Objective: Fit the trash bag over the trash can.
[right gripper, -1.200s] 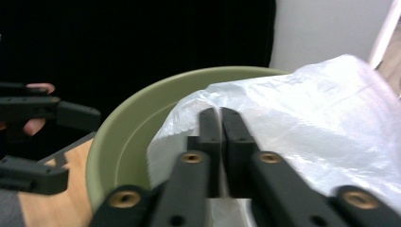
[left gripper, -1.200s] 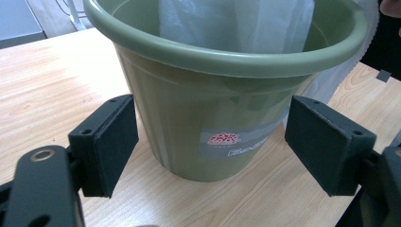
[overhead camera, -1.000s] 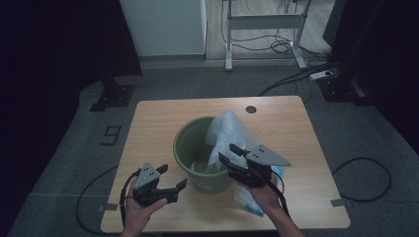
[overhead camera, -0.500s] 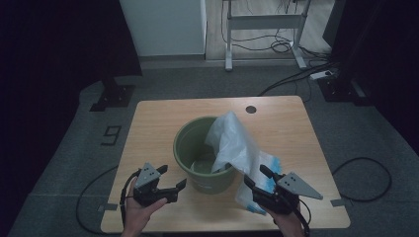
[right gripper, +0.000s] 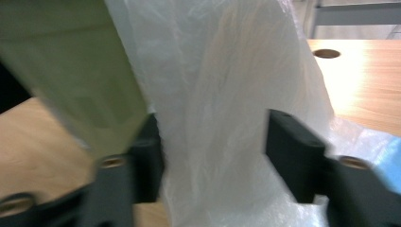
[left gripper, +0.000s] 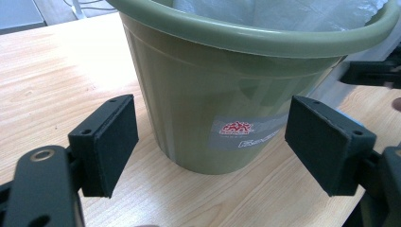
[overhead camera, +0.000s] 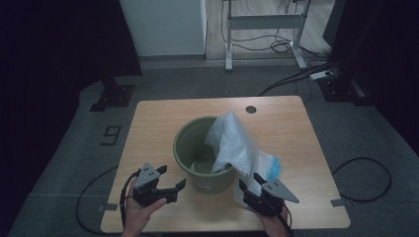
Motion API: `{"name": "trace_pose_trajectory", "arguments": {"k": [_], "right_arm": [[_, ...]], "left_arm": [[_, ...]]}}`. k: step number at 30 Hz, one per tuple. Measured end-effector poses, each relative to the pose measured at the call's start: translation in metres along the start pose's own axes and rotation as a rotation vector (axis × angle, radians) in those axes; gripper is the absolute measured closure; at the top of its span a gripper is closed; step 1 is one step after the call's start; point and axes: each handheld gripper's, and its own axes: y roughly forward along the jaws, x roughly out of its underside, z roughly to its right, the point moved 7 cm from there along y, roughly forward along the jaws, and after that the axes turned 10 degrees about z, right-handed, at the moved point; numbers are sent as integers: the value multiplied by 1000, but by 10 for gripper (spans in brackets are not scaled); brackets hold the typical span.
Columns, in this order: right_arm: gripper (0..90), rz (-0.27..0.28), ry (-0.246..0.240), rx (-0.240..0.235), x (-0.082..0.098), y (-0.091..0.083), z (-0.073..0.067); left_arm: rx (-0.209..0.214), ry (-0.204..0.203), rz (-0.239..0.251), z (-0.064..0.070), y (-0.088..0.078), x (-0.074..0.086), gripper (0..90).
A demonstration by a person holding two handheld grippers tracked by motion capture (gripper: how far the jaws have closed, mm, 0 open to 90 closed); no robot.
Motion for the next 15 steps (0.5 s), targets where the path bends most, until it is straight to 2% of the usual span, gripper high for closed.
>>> {"name": "trace_pose_trajectory", "arguments": {"k": [1,2,3,4,5,6,7,10,11,15], "right_arm": [[528,9,2,10,1,1,0],[671,37,-12,22,0,2,2],[727,43,-14,21,0,2,2],[727,43,-14,21,0,2,2],[822,61,-25,37,-4,1,6],[822,61,-25,37,-4,1,6],[884,81,-31,56,-10,-2,13],[890,98,-40,70,-18,-5,21],[890,116,-63,76,-31,-9,29],[891,156,-114,62,-59,-14,36]], "left_arm": [[0,0,1,0,0,0,176],[1,0,1,0,0,0,176],[2,0,1,0,0,0,176],[2,-1,2,0,0,0,176],[1,-1,1,0,0,0,176],[1,-1,1,0,0,0,176],[1,0,1,0,0,0,176],[0,0,1,0,0,-1,176],[-1,-1,2,0,0,-1,176],[-2,0,6,1,0,-2,176]]}}
